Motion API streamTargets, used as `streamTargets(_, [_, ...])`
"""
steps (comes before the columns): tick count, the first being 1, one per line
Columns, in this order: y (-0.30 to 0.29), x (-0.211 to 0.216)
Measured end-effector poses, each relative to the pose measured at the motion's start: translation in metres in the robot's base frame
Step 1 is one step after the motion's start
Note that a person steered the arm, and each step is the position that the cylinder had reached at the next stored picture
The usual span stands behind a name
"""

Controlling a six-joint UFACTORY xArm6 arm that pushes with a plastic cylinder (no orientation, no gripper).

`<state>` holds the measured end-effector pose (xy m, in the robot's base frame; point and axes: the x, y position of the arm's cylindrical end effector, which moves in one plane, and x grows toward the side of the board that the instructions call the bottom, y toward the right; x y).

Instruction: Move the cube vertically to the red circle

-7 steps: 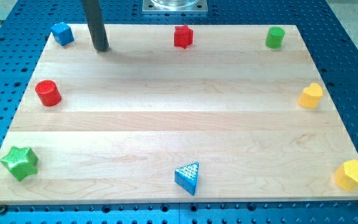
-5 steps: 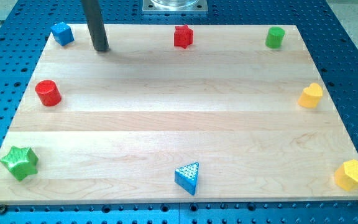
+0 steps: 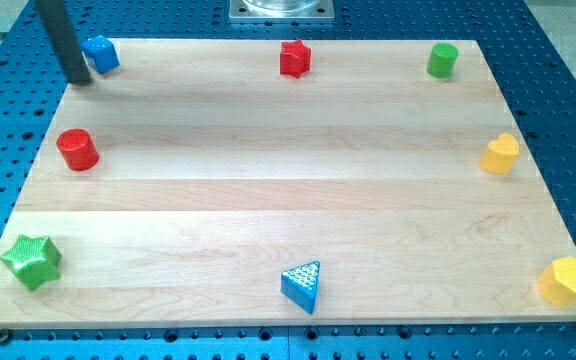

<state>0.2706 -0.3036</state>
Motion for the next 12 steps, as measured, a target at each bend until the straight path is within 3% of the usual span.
streamTargets(1, [-0.001,0.000])
streamTargets(3, [0.007,-0.079])
streamTargets(5, [0.010,-0.073])
streamTargets(6, [0.022,-0.044])
streamTargets(9, [0.075,-0.079])
streamTargets(12, [0.064,-0.045])
